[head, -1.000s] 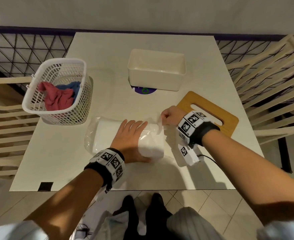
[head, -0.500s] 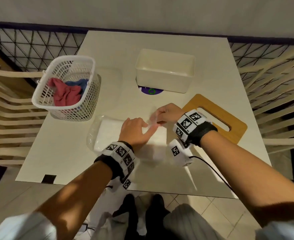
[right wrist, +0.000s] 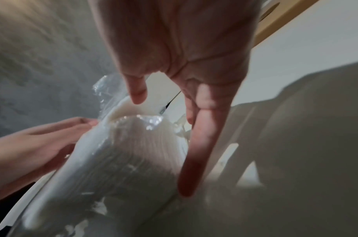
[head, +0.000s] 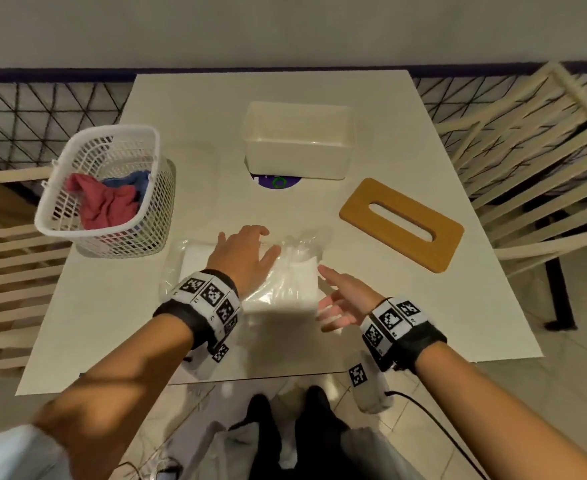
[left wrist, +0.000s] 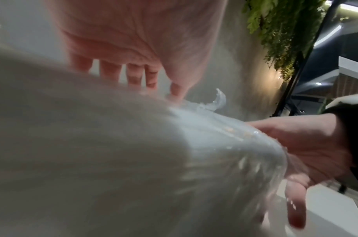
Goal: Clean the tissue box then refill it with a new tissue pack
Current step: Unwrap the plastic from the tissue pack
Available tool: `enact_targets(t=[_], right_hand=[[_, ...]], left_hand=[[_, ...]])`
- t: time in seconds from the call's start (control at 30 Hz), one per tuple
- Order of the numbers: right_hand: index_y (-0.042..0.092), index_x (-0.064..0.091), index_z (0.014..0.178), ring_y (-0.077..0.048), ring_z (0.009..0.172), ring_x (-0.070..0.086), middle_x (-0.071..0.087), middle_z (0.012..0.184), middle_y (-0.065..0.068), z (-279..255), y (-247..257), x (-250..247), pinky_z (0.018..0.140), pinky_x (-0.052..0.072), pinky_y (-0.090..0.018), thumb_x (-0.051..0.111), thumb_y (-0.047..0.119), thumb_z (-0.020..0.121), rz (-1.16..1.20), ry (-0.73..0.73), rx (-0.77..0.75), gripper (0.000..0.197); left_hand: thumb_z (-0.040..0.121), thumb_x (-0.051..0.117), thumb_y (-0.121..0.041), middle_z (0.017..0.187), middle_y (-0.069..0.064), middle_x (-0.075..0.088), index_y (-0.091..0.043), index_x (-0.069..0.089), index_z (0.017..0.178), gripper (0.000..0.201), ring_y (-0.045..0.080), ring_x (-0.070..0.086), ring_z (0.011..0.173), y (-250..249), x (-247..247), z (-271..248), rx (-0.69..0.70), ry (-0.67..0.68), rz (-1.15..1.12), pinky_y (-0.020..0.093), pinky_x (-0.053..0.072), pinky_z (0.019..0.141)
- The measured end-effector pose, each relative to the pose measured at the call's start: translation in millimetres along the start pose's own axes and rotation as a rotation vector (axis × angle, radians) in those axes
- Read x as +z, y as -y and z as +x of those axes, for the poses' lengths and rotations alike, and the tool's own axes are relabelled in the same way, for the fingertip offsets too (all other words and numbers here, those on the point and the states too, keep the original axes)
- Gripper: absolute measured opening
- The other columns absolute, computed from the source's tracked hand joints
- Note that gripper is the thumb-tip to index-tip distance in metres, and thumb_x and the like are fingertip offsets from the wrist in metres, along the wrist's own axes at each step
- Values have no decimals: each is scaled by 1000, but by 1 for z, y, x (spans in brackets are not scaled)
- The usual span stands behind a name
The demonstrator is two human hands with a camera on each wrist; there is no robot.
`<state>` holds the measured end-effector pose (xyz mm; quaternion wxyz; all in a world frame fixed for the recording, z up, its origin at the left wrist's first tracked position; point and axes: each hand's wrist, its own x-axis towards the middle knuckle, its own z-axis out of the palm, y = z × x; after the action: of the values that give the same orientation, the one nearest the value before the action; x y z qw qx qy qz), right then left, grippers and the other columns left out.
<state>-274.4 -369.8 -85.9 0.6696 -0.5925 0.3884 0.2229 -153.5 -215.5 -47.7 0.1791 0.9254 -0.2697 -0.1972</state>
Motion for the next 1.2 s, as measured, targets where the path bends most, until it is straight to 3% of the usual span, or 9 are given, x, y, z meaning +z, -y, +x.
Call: enact_targets(t=[0.17, 0.27, 0.4, 0.6, 0.73, 0.83, 0.97, 1.07, 1.2], right_hand=[[18, 57, 90, -16, 66, 53, 52, 81, -1, 3, 0, 7, 62, 48, -29, 51, 49, 86, 83, -42, -30, 32], [22, 55, 74, -14, 67, 50, 53, 76, 3, 3, 3, 13, 65, 40, -24, 63, 57, 69, 133, -84, 5, 36], [13, 54, 124, -30, 117, 54, 57, 127, -12, 7, 6, 25, 104, 38, -41, 74, 70, 34, -41, -56, 15, 108], [-5, 51, 120, -24, 79, 50, 55, 86, -14, 11, 22, 35, 77, 37, -35, 72, 70, 37, -168, -94, -87, 114], [9, 57, 81, -16, 50, 51, 53, 59, -4, 4, 31, 39, 61, 36, -24, 69, 62, 56, -167, -55, -44, 60], [19, 43, 68, 0, 23, 46, 49, 27, 11, 1, 33, 37, 31, 34, -11, 66, 45, 76, -113, -71, -59, 36], [15, 48, 88, -11, 53, 53, 56, 66, 3, -2, 32, 32, 46, 39, -20, 69, 37, 75, -34, -181, -119, 33], [11, 42, 127, -21, 88, 57, 55, 108, -6, 1, 24, 25, 65, 47, -30, 77, 43, 58, 89, -196, -137, 84], [15, 46, 121, -20, 79, 62, 61, 98, -6, 0, 13, 18, 69, 51, -35, 79, 49, 48, 169, -160, -87, 88]], left_hand=[[45, 53, -87, 157, 6, 12, -24, -1, 146, 131, 27, 14, 143, 40, -13, -18, 153, 249, 496, 55, 0, 115], [50, 63, -77, 155, 7, 4, -29, -19, 143, 133, 32, 12, 141, 61, -3, -19, 199, 269, 663, 61, 5, 112], [52, 76, -58, 149, 8, 12, -31, -8, 145, 128, 31, 16, 134, 71, 6, -19, 218, 158, 468, 52, 9, 112], [43, 67, -60, 146, 12, 17, -29, 4, 145, 124, 30, 14, 133, 87, 7, -23, 255, 85, 294, 48, 6, 113], [39, 57, -68, 144, 14, 24, -30, 6, 142, 121, 32, 20, 131, 94, 8, -24, 297, 38, 266, 50, 10, 112], [39, 61, -67, 144, 12, 25, -28, 8, 144, 123, 31, 22, 132, 96, 7, -24, 309, 47, 280, 47, 11, 112], [36, 55, -73, 145, 7, 24, -26, 7, 145, 128, 26, 23, 133, 99, -4, -24, 271, 31, 208, 43, 15, 112], [38, 76, -65, 149, 8, 23, -22, 6, 146, 136, 26, 23, 137, 109, -13, -28, 142, -11, 76, 43, 17, 115], [54, 87, -29, 154, 10, 14, -18, -1, 147, 128, 24, 19, 141, 115, -10, -34, -121, 48, -290, 39, 17, 116]])
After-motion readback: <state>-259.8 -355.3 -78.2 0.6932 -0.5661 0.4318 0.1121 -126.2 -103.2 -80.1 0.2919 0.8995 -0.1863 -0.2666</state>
